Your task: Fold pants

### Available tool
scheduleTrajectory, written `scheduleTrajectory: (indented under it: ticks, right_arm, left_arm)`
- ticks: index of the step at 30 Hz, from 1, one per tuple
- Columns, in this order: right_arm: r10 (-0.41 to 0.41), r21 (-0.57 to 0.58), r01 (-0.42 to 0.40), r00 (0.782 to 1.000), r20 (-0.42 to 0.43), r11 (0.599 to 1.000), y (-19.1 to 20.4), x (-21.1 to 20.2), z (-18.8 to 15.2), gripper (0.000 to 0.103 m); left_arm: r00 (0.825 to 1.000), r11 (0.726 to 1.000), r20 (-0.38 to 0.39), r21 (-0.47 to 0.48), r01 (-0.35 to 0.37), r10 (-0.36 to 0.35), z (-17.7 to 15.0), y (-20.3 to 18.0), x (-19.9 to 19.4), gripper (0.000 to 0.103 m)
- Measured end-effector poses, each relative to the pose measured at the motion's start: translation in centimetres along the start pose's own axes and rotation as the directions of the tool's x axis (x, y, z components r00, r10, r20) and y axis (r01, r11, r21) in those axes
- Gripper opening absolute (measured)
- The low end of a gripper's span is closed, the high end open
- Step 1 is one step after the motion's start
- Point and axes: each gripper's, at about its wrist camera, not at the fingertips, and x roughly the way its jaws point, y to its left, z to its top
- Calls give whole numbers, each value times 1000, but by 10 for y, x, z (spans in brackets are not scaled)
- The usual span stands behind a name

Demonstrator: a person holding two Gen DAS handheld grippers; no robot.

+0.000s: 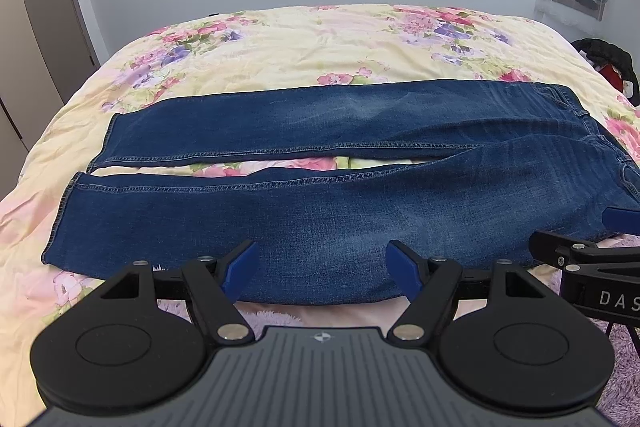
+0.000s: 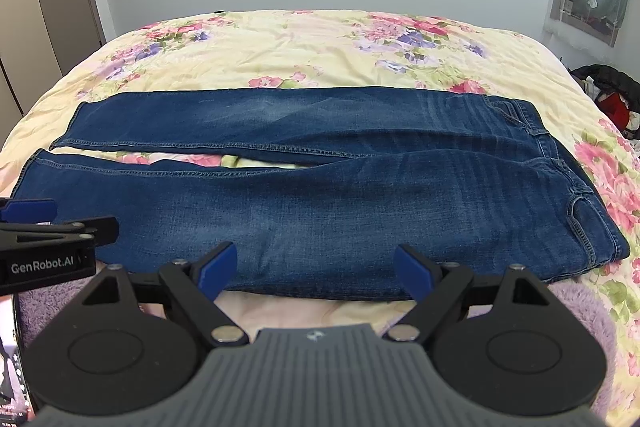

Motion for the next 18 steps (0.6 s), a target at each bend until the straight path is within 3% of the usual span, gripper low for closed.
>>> scheduleTrajectory:
  ticks: [18]
  right_arm:
    - [-1, 3, 1, 1000, 3, 1000, 0, -1, 1, 82]
  left_arm:
    - [1000, 1000, 4, 1, -6, 6, 2, 0, -4, 85]
